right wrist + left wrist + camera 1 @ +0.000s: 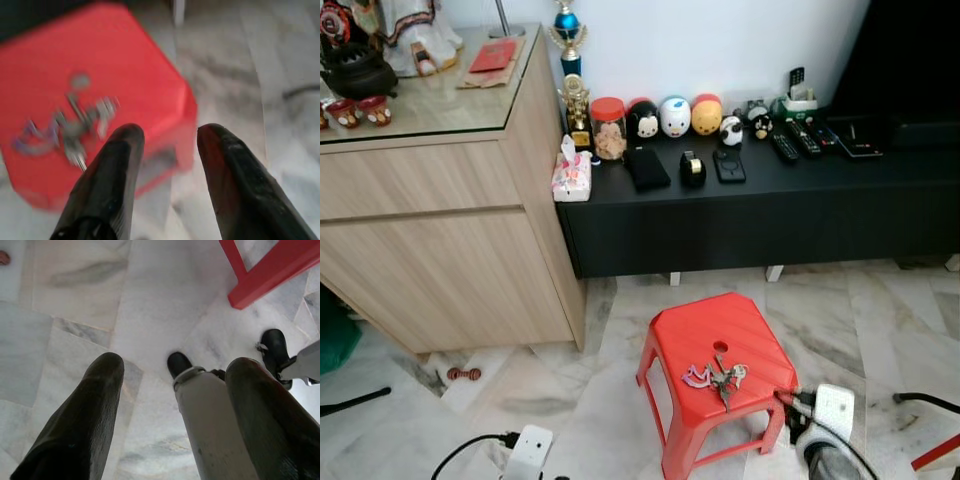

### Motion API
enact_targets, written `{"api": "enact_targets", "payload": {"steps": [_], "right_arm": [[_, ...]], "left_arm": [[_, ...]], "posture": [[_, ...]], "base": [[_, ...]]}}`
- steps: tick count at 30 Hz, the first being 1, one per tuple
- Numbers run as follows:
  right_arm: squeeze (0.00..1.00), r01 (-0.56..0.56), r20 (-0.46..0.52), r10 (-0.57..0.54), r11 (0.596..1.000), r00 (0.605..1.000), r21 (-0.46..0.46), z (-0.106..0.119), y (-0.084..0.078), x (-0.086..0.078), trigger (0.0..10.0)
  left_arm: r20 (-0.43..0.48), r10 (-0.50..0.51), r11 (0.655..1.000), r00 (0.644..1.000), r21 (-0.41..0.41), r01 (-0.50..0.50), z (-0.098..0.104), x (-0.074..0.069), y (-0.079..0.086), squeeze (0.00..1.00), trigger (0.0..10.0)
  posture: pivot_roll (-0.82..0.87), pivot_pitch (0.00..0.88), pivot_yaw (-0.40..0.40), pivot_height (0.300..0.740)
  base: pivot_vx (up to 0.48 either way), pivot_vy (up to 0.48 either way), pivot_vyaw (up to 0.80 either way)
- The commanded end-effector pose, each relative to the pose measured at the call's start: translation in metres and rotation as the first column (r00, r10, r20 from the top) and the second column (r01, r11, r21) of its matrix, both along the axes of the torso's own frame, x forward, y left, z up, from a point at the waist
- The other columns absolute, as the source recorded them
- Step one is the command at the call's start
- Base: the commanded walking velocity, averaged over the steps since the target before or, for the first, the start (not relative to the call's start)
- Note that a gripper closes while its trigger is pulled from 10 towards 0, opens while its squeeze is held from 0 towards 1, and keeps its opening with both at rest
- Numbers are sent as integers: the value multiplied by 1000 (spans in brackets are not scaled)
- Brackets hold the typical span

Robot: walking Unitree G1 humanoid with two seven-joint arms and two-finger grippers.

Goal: Hang keys on a hook

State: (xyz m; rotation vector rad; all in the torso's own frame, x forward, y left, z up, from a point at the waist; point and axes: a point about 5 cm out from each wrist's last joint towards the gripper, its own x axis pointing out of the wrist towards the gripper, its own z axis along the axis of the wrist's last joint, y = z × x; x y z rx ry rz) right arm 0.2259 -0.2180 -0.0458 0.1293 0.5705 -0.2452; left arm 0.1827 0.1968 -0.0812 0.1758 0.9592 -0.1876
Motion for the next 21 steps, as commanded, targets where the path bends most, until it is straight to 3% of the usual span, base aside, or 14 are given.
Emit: {"api": "enact_targets", "payload": {"steps": [1, 4, 9, 13, 19, 21], "right_arm": [[0, -10, 57, 9, 1000, 998, 12, 5, 6, 5, 10000], [0, -54, 138, 55, 999, 989, -10, 13, 18, 14, 10000], [0, -81, 178, 82, 997, 981, -9, 16, 28, 14, 10000], [0, -78, 171, 77, 997, 982, -4, 13, 29, 11, 10000], [0, -89, 195, 88, 996, 977, -4, 17, 30, 14, 10000], [0, -88, 231, 88, 996, 969, -10, 23, 27, 19, 10000]], "left_arm": [[8, 23, 1000, 1000, 12, -23, -1, -3, 4, 0, 10000], [106, 83, 995, 991, 38, -87, 3, 0, 7, 0, 10000], [206, 159, 978, 966, 101, -183, 7, 0, 11, 0, 10000], [267, 205, 970, 942, 75, -233, 9, 1, 11, 0, 10000], [354, 188, 974, 916, 51, -220, 15, 3, 9, 0, 10000], [416, 212, 972, 884, 7, -237, 20, 4, 7, 0, 10000]], "posture": [[-183, 44, 11, 727], [-193, 40, 12, 727], [-191, 34, 10, 727], [-188, 31, 8, 727], [-199, 25, 11, 727], [-197, 20, 11, 727]], "base": [[0, 0, 0], [0, 0, 0], [0, 0, 0], [0, 0, 0], [0, 0, 0], [0, 0, 0]]}}
